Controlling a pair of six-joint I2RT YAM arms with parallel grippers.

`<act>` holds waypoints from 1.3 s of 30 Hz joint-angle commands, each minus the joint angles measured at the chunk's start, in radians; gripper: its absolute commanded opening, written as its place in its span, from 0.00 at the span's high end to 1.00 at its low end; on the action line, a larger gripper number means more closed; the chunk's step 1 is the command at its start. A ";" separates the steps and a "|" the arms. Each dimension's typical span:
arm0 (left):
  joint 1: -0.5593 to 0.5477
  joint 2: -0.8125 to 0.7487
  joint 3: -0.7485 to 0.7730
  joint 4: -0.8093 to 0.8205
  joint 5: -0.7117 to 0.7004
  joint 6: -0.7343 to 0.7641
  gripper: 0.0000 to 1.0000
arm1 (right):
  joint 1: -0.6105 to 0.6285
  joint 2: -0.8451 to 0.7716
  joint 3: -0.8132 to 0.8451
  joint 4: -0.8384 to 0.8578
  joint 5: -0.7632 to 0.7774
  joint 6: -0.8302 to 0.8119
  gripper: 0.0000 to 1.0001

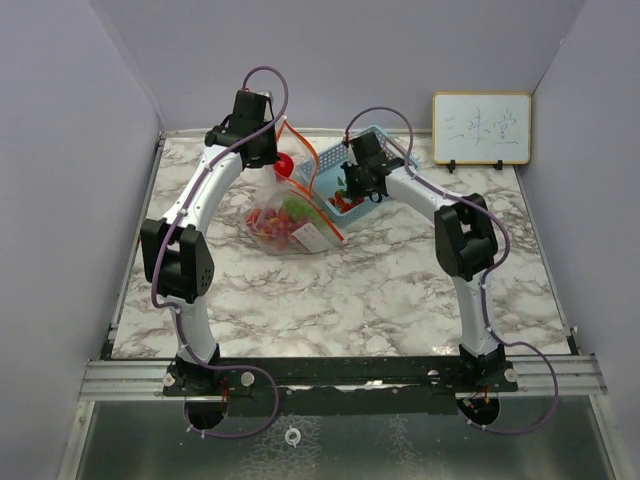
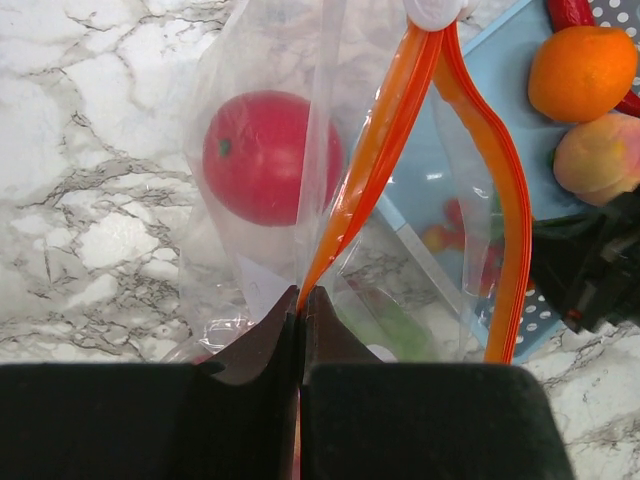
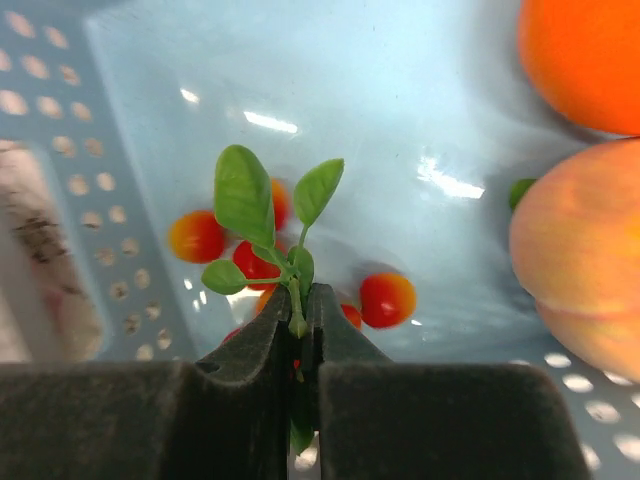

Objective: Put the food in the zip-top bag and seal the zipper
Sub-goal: Pick up the fake fruit from the bin, then place the fake fruit in the zipper food storage bag.

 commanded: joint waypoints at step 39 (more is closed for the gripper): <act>0.019 -0.016 0.005 0.026 0.136 -0.048 1.00 | 0.072 -0.222 0.104 0.298 -0.138 0.091 0.15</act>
